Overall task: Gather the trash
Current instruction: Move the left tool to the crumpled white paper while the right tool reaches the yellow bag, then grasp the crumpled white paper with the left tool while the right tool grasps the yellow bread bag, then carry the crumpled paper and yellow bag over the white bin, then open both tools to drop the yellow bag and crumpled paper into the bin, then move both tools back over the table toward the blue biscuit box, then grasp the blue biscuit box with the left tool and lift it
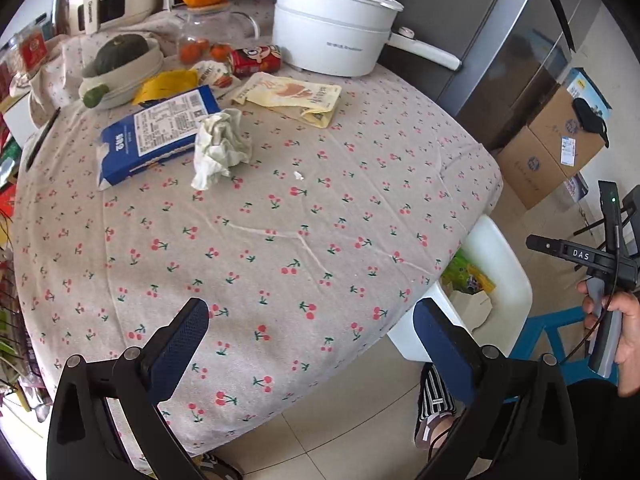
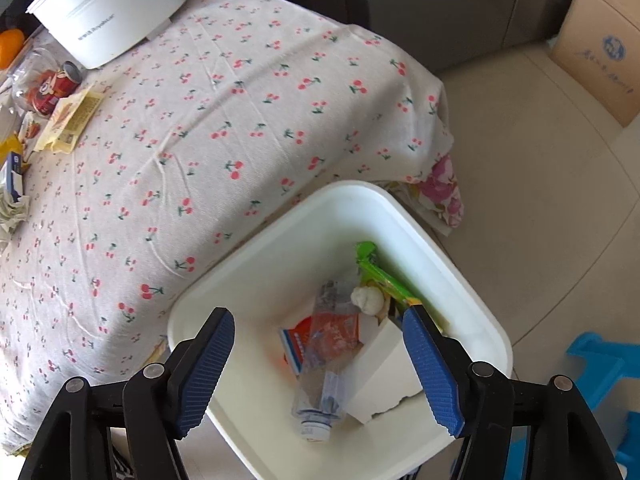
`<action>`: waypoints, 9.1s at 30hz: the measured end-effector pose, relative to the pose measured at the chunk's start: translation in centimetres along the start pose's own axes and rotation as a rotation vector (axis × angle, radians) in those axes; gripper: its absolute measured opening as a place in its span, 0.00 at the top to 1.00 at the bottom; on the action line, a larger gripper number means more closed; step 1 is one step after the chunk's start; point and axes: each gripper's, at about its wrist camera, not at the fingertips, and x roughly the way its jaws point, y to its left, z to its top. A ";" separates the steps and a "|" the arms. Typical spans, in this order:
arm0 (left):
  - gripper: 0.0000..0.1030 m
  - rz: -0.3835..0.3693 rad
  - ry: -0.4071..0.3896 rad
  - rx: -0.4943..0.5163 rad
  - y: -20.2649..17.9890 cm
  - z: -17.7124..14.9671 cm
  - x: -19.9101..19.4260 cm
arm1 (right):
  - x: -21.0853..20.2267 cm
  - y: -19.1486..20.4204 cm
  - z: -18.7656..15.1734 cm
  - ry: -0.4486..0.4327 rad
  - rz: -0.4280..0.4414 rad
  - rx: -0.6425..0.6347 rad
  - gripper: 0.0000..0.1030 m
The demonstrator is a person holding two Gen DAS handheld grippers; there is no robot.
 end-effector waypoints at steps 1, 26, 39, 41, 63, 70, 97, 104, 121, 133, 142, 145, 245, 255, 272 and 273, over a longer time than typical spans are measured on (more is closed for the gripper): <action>0.00 0.006 -0.005 -0.013 0.7 0.0 -0.2 | -0.3 0.6 0.0 -0.013 0.003 -0.012 0.27; 0.10 0.017 -0.197 -0.264 8.5 7.9 7.8 | 0.9 15.9 1.5 -0.103 0.066 -0.178 0.24; 0.73 0.057 -0.148 -0.247 7.6 9.8 11.6 | 2.1 16.0 2.3 -0.081 0.056 -0.181 0.24; 0.74 0.038 -0.147 -0.260 7.6 9.4 10.6 | 2.1 15.7 2.4 -0.084 0.053 -0.182 0.24; 0.75 -0.002 -0.215 -0.230 10.5 5.7 -0.3 | 10.8 24.8 14.1 -0.142 0.387 -0.072 0.49; 0.75 -0.002 -0.203 -0.257 11.5 5.3 -0.2 | 13.8 26.5 15.2 -0.107 0.391 -0.040 0.68; 0.75 -0.076 -0.207 -0.144 5.3 3.5 -2.1 | 1.8 20.0 9.2 -0.204 0.408 -0.195 0.99; 0.75 -0.114 -0.187 -0.106 2.8 2.1 -2.2 | -1.4 16.4 5.1 -0.213 0.358 -0.208 0.99; 0.75 -0.117 -0.168 -0.044 0.3 1.3 -1.9 | -2.7 11.5 3.2 -0.231 0.310 -0.117 0.99; 0.75 -0.125 -0.165 -0.020 -0.6 1.2 -1.7 | -5.7 10.8 2.9 -0.296 0.298 -0.146 0.99; 0.75 -0.141 -0.157 0.024 -2.4 1.2 -1.3 | -7.7 6.5 2.6 -0.334 0.249 -0.108 0.99; 0.75 -0.149 -0.149 0.043 -3.5 1.1 -0.9 | -8.0 4.6 2.2 -0.325 0.229 -0.091 0.99; 0.03 0.007 -0.198 -0.096 18.4 4.5 0.5 | 2.4 17.0 2.8 -0.091 0.083 -0.288 0.21; 0.29 -0.170 -0.220 -0.343 23.7 9.8 6.0 | 3.9 16.1 3.8 -0.083 0.018 -0.323 0.21; 0.82 -0.449 -0.138 -0.516 25.9 10.5 11.6 | 4.2 15.9 3.4 -0.043 0.063 -0.348 0.21; 0.87 -0.476 -0.139 -0.529 25.6 10.2 11.5 | 4.2 15.9 3.3 -0.043 0.065 -0.349 0.21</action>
